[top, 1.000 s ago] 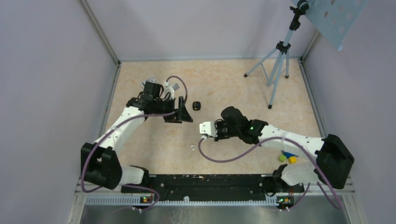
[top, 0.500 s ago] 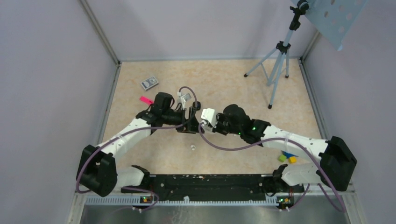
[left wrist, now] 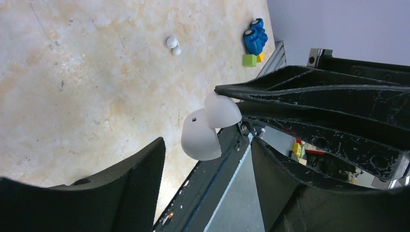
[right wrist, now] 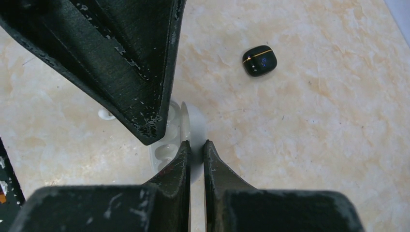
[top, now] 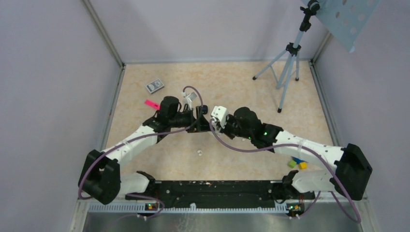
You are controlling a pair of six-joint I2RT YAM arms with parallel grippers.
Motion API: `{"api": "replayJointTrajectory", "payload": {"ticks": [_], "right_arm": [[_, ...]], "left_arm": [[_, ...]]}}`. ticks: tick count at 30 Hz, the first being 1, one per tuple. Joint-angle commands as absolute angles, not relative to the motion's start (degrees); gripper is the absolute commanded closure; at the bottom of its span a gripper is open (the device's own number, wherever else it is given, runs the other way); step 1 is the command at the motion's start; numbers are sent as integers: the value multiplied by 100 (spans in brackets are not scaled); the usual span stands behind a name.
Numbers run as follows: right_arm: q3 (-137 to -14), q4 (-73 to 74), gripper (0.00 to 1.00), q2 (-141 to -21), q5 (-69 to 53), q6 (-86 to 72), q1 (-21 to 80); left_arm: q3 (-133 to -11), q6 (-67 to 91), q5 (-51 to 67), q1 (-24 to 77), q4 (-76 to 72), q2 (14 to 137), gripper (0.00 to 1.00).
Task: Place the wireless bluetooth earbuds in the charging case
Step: Pass from the right arm to the left, then pass from the left arm to the right
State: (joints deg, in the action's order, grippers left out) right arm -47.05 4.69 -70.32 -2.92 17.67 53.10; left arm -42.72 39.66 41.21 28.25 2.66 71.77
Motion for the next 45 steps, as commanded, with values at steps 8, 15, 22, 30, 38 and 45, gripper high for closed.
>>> {"api": "replayJointTrajectory", "payload": {"ticks": [8,15,22,30,38,45], "right_arm": [[-4755,207,100,-6763,-224,1599,5367],[-4799,244,100,-6757,-243,1625,5366],[-4832,305,100,-6775,-230,1689,5367],[-4809,204,67,-6541,445,1249,5369],[-4735,120,17,-5465,1031,-350,5114],[-3557,-924,13,-4219,431,-3733,4281]], "left_arm": [[-4468,3973,4315,2894,-63,7538,39],[-4528,3964,4233,2937,94,7590,50],[-4639,4117,4255,2978,-155,7725,65],[-4822,4023,4113,2975,191,7681,96],[-5001,4120,4039,2926,241,7416,100],[-4981,5098,4479,2622,-735,7121,100]]}}
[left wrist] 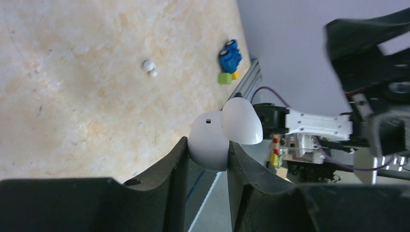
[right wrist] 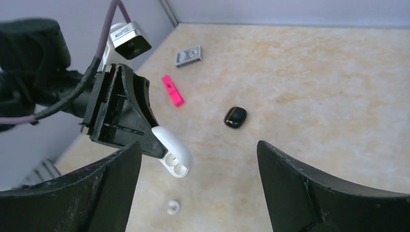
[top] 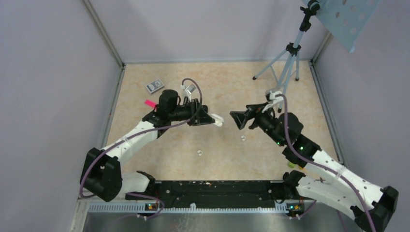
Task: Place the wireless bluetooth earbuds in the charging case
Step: Pass from the left arm to the right
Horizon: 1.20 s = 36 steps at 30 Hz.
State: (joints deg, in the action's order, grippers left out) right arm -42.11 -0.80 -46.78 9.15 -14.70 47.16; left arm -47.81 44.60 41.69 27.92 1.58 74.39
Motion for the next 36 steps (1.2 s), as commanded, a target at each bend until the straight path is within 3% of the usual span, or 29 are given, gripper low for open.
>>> {"api": "replayJointTrajectory", "payload": {"ticks": [1,8,13,20,36], "right_arm": [[-3303,-1370,13,-4108,209,-4100,4178],[-2673,-3031,13,-4220,-587,-4928,4157],[-2295,-4172,23,-4529,-857,-5300,4157],[-2247,-5433,28,-5335,-1196,-5593,4157],[-2567,-6547,33,-6464,-1292,-5806,4158]], "left_arm": [[-4963,5283,4569,2572,-934,7105,100],[-4958,6329,4981,2393,-2010,7141,100],[-4931,6737,5073,2311,-2379,7105,100],[-4802,7122,5156,2278,-2759,7084,100],[-4627,7224,5275,2239,-2933,7021,100]]}}
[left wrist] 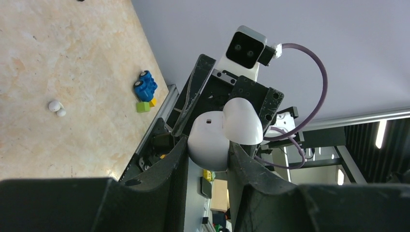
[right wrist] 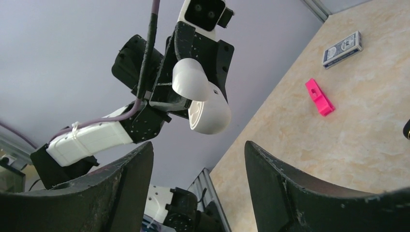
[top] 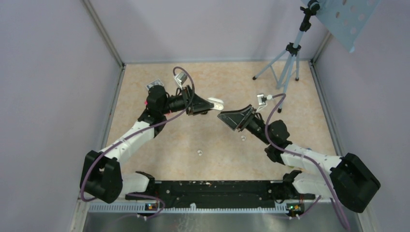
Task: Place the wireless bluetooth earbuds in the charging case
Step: Pass from the left arm to the right
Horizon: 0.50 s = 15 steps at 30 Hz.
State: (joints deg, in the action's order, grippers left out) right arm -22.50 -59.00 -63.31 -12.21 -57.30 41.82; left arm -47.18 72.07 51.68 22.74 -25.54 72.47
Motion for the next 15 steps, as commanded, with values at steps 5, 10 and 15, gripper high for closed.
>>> {"api": "replayJointTrajectory", "payload": {"ticks": [5,10,15], "right_arm": [[-2666,-6730,37,-6654,-1259,-5832,4159],[-2749,-6790,42,-6794,-1302,-5884,4158],[-2775,-6921,52,-6903,-1301,-5985,4158]], "left_arm": [[-4537,7233,5268,2210,-2930,6987,100],[-4556,7233,5307,2191,-2961,7004,100],[-4548,7250,5318,2194,-3001,7002,100]]}}
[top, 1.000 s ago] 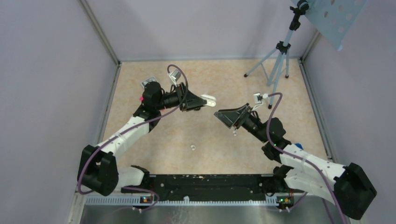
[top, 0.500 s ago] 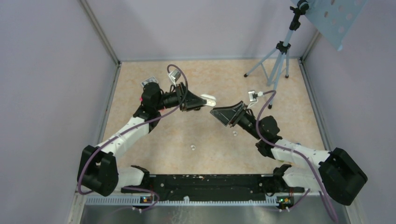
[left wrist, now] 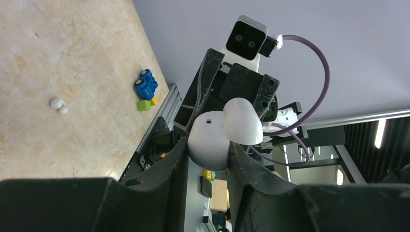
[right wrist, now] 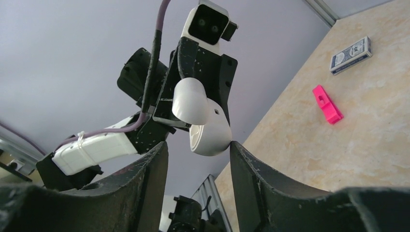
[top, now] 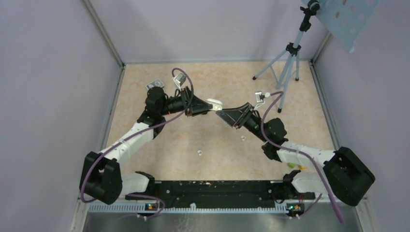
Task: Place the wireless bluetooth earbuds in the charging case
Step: Pass from the left arm to the right
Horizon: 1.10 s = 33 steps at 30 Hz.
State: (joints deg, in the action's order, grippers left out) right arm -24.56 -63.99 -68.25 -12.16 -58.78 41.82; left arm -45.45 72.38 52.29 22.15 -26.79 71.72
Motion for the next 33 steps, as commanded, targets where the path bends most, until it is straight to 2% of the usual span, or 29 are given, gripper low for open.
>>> {"api": "replayJointTrajectory", "payload": {"ticks": [1,11,17,33], "right_arm": [[-2774,-6971,52,-6931,-1301,-6011,4157],[-2783,-7141,52,-7140,-1216,-6266,4132],[-2694,-7668,57,-7388,-1279,-6648,4047],[-2903,-8136,56,-7883,-1568,-6972,4034]], "left_arm": [[-4536,7257,5311,2189,-3005,6998,100],[-4490,7247,5281,2187,-3041,6932,100],[-4457,7021,5192,2186,-3031,6799,100],[-4459,6588,5177,2180,-2954,6628,100]]}}
